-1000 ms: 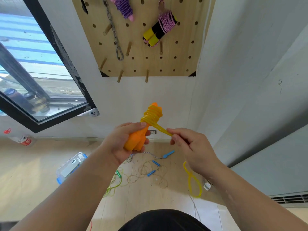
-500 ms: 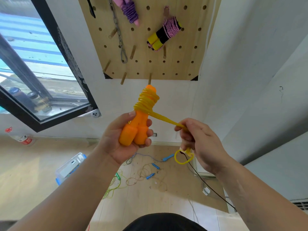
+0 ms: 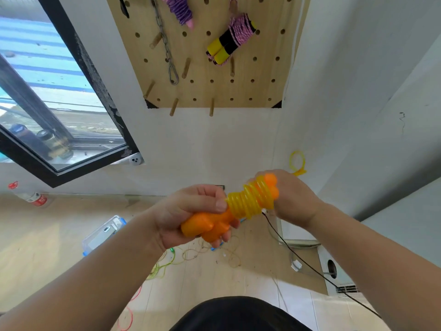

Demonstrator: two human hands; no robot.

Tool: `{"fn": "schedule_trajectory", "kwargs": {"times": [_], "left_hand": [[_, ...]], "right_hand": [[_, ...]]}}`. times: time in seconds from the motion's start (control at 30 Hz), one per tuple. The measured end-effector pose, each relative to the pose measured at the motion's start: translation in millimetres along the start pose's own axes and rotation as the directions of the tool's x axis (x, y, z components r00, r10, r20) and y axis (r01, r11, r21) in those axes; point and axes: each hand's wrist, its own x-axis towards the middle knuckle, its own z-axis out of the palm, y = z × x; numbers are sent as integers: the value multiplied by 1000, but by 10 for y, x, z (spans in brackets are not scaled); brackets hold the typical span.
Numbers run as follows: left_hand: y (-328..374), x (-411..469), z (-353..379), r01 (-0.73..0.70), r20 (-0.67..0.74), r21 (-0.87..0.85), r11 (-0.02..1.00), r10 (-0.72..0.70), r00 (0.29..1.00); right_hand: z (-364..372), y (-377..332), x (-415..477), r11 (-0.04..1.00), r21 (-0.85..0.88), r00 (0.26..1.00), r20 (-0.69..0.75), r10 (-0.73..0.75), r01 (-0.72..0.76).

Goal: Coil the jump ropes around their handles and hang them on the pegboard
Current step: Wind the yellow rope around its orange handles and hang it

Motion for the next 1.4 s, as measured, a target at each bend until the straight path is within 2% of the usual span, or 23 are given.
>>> {"fn": "schedule_trajectory", "kwargs": {"times": [0.07, 0.13, 0.2, 0.23, 0.3, 0.33, 0.4, 0.47, 0.57, 0.63, 0.7, 0.77, 0.8, 0.93, 1.07, 1.13, 1.23, 1.3, 1.4], "left_hand": [[-31, 15, 23, 90, -75, 181, 979, -78, 994], [-74, 32, 49, 196, -227, 410, 891, -108, 968], [-140, 73, 62, 308, -375, 626, 716, -70, 924], [-181, 102, 56, 360, -430, 733, 578, -18, 903], [-255, 177, 18, 430, -485, 841, 327, 104, 869], [-283, 214, -15, 454, -508, 843, 288, 151, 848], [-292, 260, -87, 491, -573, 804, 336, 218, 790], [-246, 280, -154, 482, -642, 738, 472, 274, 716], [-154, 285, -237, 328, -727, 572, 752, 280, 626], [-100, 287, -265, 268, -744, 512, 816, 265, 614], [-75, 304, -254, 254, -742, 479, 840, 232, 629], [-82, 334, -234, 246, -735, 446, 860, 196, 649], [-88, 349, -216, 240, -730, 435, 868, 183, 659], [-97, 417, -165, 229, -732, 457, 859, 217, 646], [-3, 443, -135, 125, -741, 416, 901, 256, 621], [60, 424, -114, 54, -721, 327, 944, 212, 659], [150, 358, -50, -82, -670, 139, 987, 155, 726], [189, 293, -10, -154, -620, 0, 988, 121, 775], [198, 215, 42, -145, -504, -124, 982, 63, 861]], "right_hand": [[-15, 57, 62, 996, -79, 991, 134, -29, 40], [-46, 66, 143, 987, -118, 957, 281, -72, 109], [-88, 7, 259, 983, -148, 890, 454, -31, 110], [-112, -34, 320, 985, -156, 849, 529, 22, 72], [-175, -170, 442, 988, -157, 807, 584, 86, 8], [-200, -249, 490, 988, -155, 815, 572, 90, -1], [-238, -420, 539, 989, -146, 844, 532, 66, 15], [-246, -557, 523, 990, -141, 868, 493, 63, 8], [-130, -559, 422, 988, -146, 924, 368, 103, -52], [-39, -515, 310, 989, -80, 956, 257, 140, -123], [17, -511, 182, 983, 75, 985, 60, 163, -167], [38, -524, 67, 960, 216, 967, -140, 211, -178], [53, -524, 17, 952, 248, 957, -182, 227, -179], [54, -510, -120, 941, 265, 944, -195, 268, -212], [8, -553, -177, 924, 261, 917, -212, 337, -279], [-24, -567, -164, 858, 344, 864, -198, 464, -382], [-38, -553, -136, 705, 515, 778, -111, 619, -488], [-58, -534, -135, 651, 592, 769, -80, 635, -476], [-101, -508, -137, 651, 636, 791, -103, 603, -414]]}}
